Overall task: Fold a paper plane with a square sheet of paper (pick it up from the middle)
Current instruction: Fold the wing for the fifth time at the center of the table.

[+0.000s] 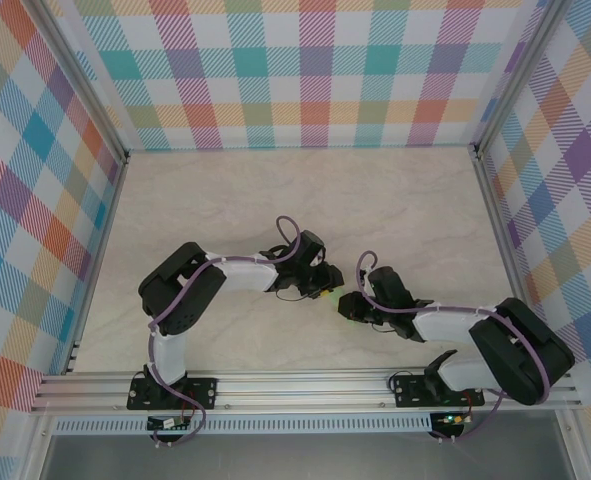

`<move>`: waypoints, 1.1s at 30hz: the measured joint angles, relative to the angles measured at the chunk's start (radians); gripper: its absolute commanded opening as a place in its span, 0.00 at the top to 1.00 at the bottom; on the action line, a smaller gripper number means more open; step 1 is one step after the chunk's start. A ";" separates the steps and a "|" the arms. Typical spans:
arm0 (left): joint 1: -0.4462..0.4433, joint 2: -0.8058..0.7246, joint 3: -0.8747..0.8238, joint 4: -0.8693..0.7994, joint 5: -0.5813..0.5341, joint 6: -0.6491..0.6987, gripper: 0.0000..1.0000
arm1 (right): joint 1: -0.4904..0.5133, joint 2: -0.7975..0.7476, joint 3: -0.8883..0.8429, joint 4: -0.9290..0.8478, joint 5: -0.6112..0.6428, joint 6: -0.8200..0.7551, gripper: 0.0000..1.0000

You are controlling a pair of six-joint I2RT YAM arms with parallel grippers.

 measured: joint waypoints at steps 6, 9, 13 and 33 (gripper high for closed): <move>0.000 0.000 0.002 -0.005 0.001 0.010 0.63 | -0.005 -0.088 0.006 -0.111 -0.010 -0.002 0.74; 0.000 0.000 0.007 -0.012 0.001 0.016 0.63 | -0.005 -0.110 0.019 -0.154 -0.014 -0.002 0.74; 0.000 0.000 0.012 -0.025 0.002 0.027 0.63 | -0.005 -0.111 0.037 -0.198 -0.018 -0.002 0.75; -0.012 0.005 0.019 -0.031 0.003 0.031 0.63 | -0.050 -0.167 0.088 -0.334 -0.055 -0.058 0.79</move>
